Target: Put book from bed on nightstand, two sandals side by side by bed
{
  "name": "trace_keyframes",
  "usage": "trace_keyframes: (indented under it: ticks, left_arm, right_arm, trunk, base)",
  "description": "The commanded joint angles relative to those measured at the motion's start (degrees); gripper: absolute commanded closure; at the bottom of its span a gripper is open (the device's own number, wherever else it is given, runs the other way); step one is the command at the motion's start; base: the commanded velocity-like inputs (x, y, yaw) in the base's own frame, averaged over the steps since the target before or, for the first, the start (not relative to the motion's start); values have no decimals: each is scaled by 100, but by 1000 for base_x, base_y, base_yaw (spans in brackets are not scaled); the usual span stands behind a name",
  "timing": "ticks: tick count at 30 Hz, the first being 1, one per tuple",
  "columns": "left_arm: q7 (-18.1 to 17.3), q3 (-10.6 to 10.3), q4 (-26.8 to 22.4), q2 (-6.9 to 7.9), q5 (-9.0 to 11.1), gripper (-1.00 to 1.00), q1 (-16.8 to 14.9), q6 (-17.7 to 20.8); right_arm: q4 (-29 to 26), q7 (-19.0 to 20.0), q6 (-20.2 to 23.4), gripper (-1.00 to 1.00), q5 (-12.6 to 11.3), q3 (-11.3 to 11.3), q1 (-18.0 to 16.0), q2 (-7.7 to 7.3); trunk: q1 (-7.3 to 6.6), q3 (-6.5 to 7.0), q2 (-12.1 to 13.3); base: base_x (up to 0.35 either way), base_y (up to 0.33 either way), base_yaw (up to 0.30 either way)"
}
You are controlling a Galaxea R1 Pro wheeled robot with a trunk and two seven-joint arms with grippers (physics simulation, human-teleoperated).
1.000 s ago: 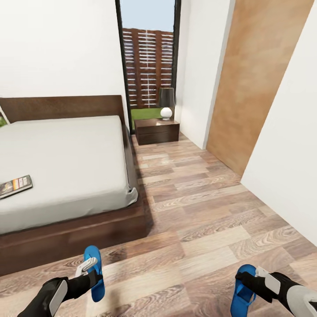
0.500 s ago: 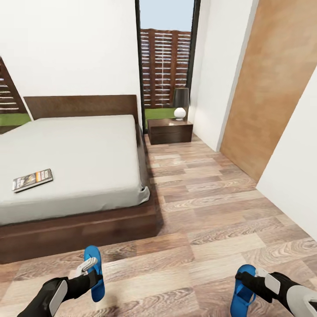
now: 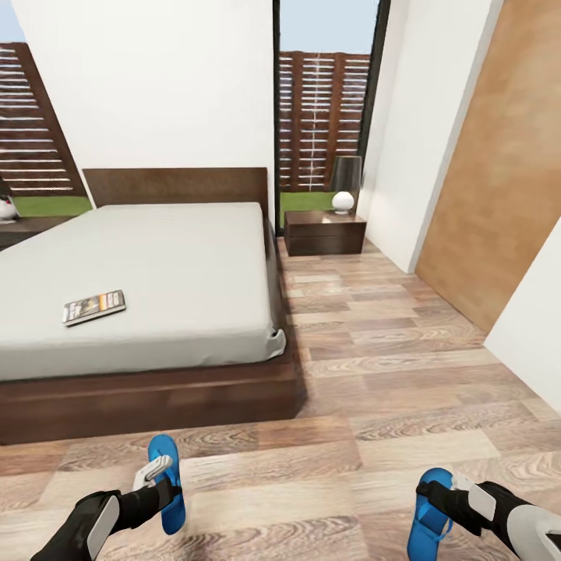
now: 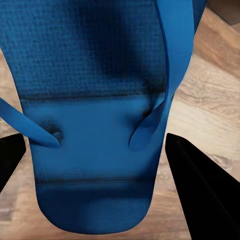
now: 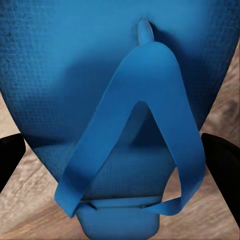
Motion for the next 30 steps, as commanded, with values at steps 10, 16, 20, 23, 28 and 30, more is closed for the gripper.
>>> trace_keyframes:
  ticks: [10,16,20,23,28,30]
  left_arm:
    - [-25,33,-2,-2,14,100,-4,45]
    - [-24,34,1,1,14,100,-4,51]
    - [-25,34,3,4,14,100,-4,52]
    - [-25,35,5,5,14,100,-4,52]
    - [-25,35,6,6,14,100,-4,52]
    - [-25,33,6,10,14,100,-4,52]
  right_arm:
    - [14,25,6,100,-4,-1,-7,-3]
    - [14,25,6,100,-4,-2,-7,-3]
    - [14,25,6,100,-4,-6,-7,-3]
    - [14,25,6,100,-4,-9,-7,-3]
    - [14,45,6,100,5,-19,-7,-3]
    - [14,56,6,100,7,-23,-7,-3]
  trunk:
    - [-1,-5,-2]
    - [-1,-5,-2]
    - [-1,-5,-2]
    - [-1,-5,-2]
    - [-1,-5,-2]
    - [-1,-5,-2]
  base:
    - [0,0,203]
    - [0,0,203]
    - [0,28,202]
    - [0,81,193]
    - [0,103,119]
    - [0,73,36]
